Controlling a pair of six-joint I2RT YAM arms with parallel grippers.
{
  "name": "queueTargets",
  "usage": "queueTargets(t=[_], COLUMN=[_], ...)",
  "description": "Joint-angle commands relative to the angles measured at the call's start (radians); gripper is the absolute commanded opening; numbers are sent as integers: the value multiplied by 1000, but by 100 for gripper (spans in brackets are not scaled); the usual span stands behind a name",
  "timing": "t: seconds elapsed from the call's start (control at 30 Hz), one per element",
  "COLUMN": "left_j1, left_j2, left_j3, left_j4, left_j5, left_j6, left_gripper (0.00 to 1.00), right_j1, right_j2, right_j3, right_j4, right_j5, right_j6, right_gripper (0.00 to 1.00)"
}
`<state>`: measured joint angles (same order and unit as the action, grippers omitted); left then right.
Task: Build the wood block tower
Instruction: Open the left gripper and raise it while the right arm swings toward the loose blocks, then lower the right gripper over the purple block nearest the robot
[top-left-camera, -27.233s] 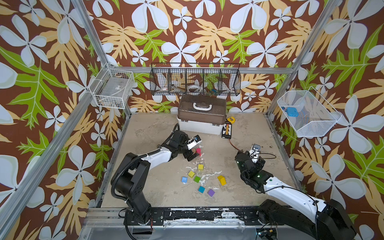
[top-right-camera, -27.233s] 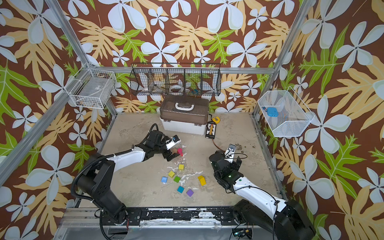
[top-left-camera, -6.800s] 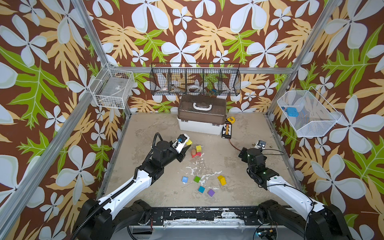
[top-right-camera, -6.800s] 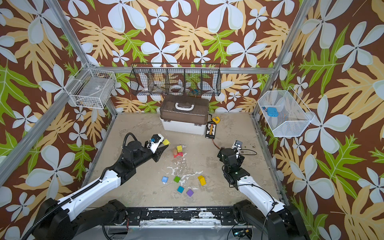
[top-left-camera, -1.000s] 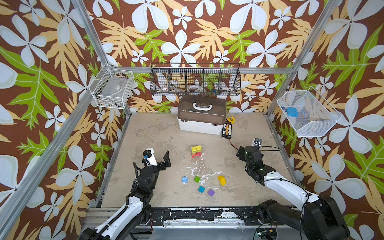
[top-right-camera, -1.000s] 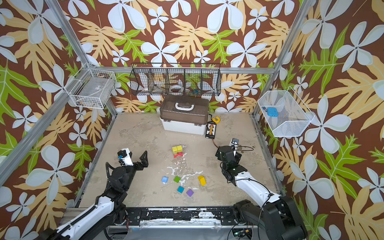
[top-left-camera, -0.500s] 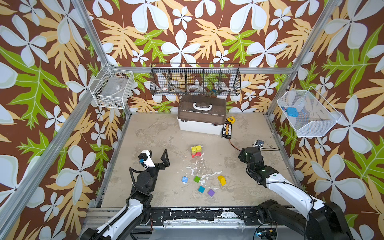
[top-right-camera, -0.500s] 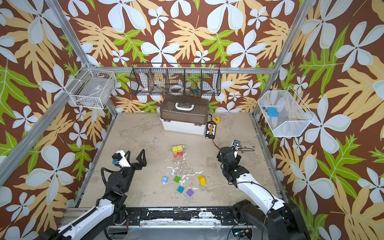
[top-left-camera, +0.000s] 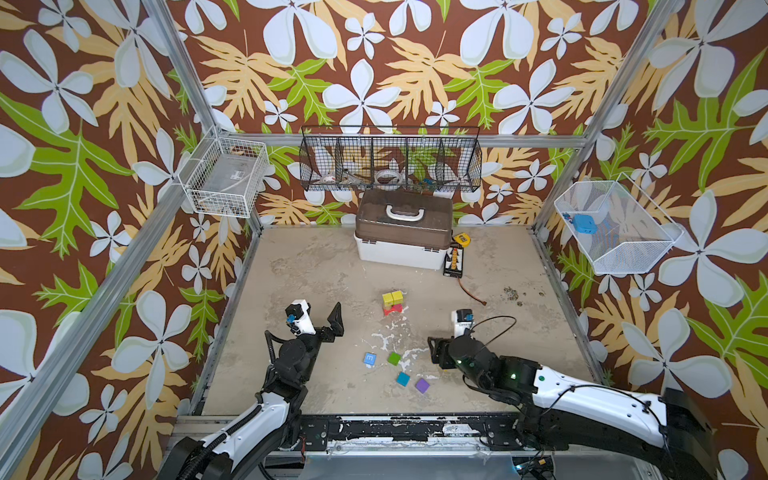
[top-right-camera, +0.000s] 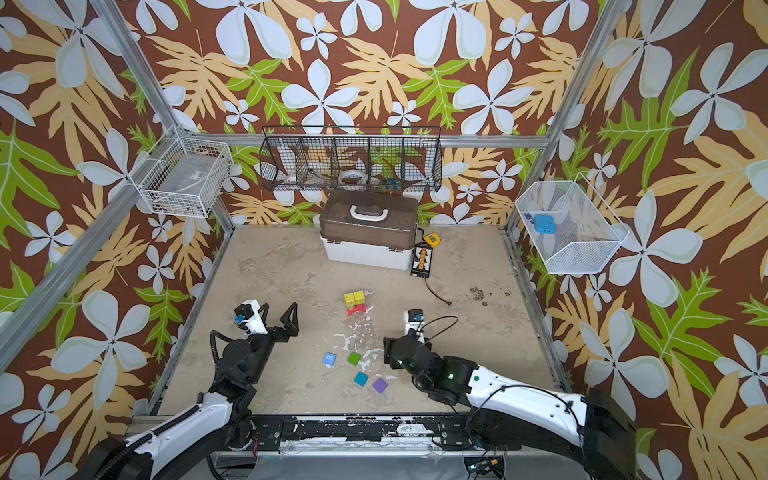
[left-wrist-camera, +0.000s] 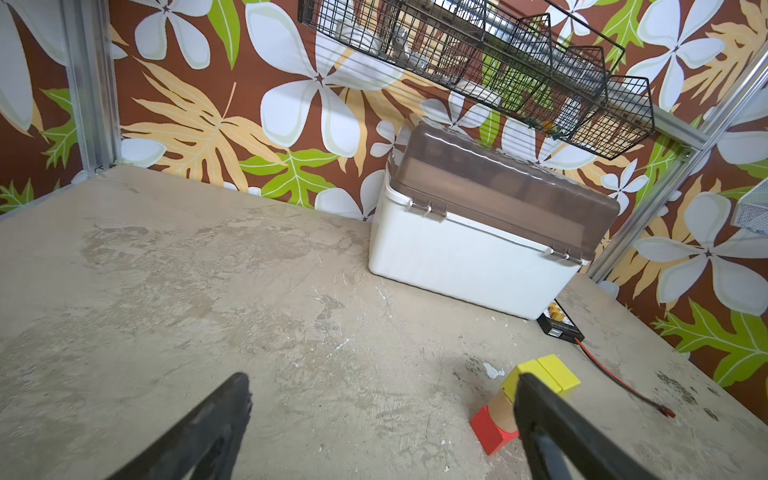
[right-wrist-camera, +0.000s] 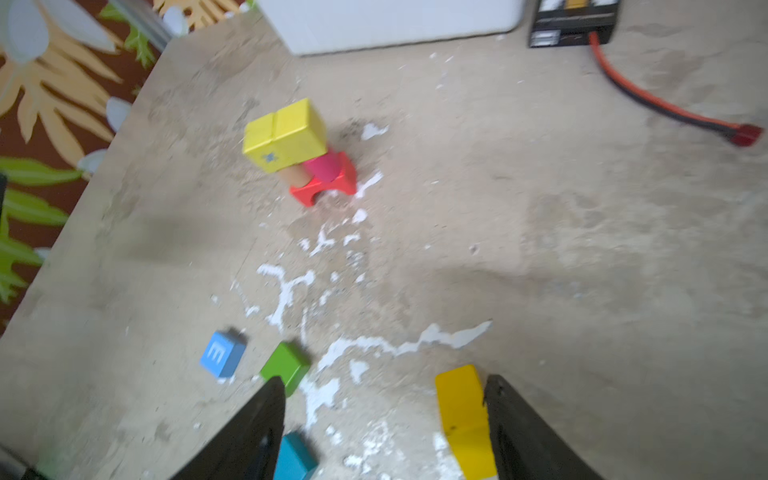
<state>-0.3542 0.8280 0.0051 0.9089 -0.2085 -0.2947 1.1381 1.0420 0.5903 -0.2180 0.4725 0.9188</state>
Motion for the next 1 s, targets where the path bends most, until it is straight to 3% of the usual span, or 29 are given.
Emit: queueTargets(t=[0.0,0.07,0.17,0.33,0.57,0.7,0.83,0.97], left_j1=[1,0,1,1,1,1,1,1], left_j2=[0,1,0,23,57,69,65,70], left_j3=[-26,-25,-26,-15,1,8,7,8], left_j4=[21,25,24,22,19,13,14,15], left_j5=[4,9,18,6,24,28,42,30], left_j6=[5,7,11,8,15,15,17,15], left_gripper=[100,100,100,100,100,100,100,100], right_j1=[154,243,281,282,276,257,167,160], right_j2=[116,179,247,324,355,333,280,233], right_j3=[118,143,128,119,23,-20,-108,-122], right_j4=[-132,-174,-125,-115,87,133,236,232], right_j5=[211,284,247,159,25,9,-113,-160], right_j6=[107,152,136,85,-101,-165,-213,-221], right_gripper=[73,76,76,74,79,81,81,81])
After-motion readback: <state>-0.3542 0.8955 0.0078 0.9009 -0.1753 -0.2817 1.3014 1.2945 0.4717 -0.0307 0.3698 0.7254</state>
